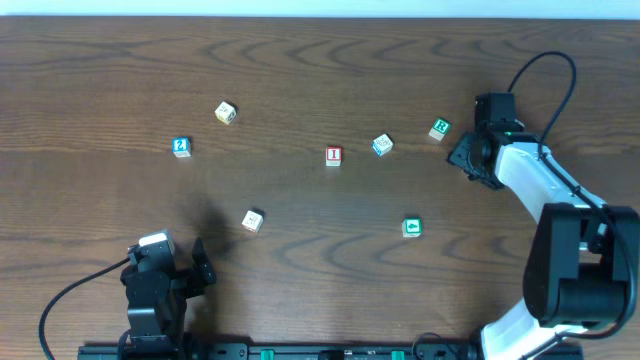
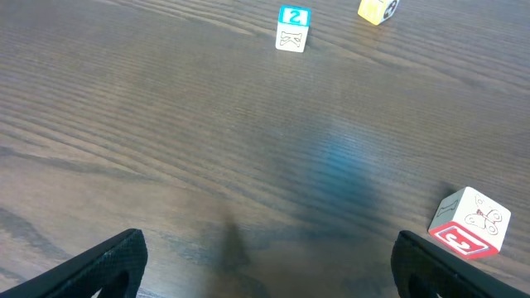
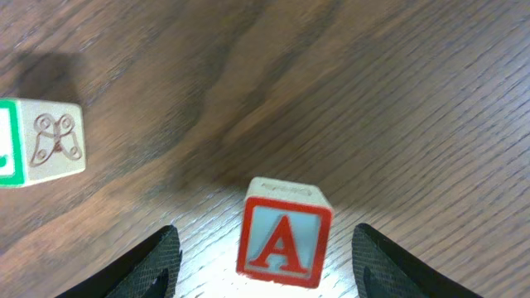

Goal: Spell out Ai2
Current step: 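Carry the A block with the right gripper beside the I block, then place the A block left of the I block and release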

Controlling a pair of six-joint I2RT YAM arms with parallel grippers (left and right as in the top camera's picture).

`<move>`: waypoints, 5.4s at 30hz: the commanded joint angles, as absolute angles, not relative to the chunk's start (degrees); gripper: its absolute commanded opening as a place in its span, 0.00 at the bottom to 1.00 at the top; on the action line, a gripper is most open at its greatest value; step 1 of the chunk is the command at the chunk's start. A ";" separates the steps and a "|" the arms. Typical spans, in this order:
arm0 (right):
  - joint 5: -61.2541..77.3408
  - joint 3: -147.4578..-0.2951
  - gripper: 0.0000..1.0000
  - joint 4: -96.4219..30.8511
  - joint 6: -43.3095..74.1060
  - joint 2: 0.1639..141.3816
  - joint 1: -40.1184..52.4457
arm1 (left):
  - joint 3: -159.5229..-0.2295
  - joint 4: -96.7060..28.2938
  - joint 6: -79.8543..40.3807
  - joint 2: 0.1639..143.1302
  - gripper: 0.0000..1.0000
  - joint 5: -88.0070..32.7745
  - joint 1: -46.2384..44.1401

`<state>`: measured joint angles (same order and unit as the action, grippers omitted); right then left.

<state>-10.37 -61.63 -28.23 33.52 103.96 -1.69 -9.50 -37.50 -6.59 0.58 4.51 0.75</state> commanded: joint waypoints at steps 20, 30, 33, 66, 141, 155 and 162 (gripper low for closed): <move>-7.68 -61.28 0.21 -27.55 34.65 105.89 -3.03 | -9.04 -37.63 -6.39 0.25 0.95 4.93 1.15; -5.61 -74.30 0.07 -33.08 30.28 105.71 -1.32 | -9.04 -37.60 -6.39 0.25 0.95 4.93 1.15; -5.13 -84.64 0.01 -36.88 28.14 105.71 1.52 | -9.04 -37.63 -6.39 0.25 0.95 4.93 1.15; -7.27 -113.58 0.02 -53.41 44.75 127.55 40.21 | -9.04 -37.63 -6.42 0.25 0.95 4.93 1.15; -4.29 -113.45 0.01 -57.28 37.56 136.38 37.69 | -9.04 -37.63 -6.39 0.25 0.95 4.93 1.15; -4.25 -113.45 0.39 -57.47 37.19 136.55 38.09 | -9.04 -37.60 -6.39 0.25 0.95 4.93 1.15; -4.32 -113.45 0.39 -56.99 37.19 136.55 38.33 | -9.04 -37.63 -6.39 0.25 0.95 4.93 1.15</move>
